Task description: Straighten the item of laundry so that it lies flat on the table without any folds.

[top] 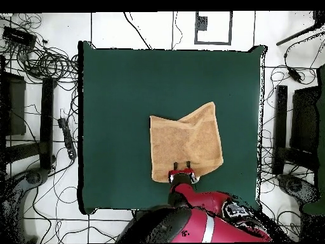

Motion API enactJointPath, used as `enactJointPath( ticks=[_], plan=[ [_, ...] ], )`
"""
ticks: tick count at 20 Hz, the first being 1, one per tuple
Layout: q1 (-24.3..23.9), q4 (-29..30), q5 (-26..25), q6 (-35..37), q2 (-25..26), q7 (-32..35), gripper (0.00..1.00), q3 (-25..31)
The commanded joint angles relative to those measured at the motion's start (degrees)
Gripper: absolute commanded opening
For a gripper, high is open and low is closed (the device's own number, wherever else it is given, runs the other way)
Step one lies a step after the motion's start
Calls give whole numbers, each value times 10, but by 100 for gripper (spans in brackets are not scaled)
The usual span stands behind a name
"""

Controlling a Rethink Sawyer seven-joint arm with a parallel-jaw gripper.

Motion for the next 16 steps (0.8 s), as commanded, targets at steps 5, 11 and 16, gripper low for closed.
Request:
enactJointPath(
  ticks=[5, 11, 16],
  plan=[
    [-60, 48, -12, 108, -52, 89, 100, 65],
    [-62, 48, -14, 102, -52, 74, 100, 60],
    [-60, 48, -15, 107, -56, 68, 100, 57]
  ],
)
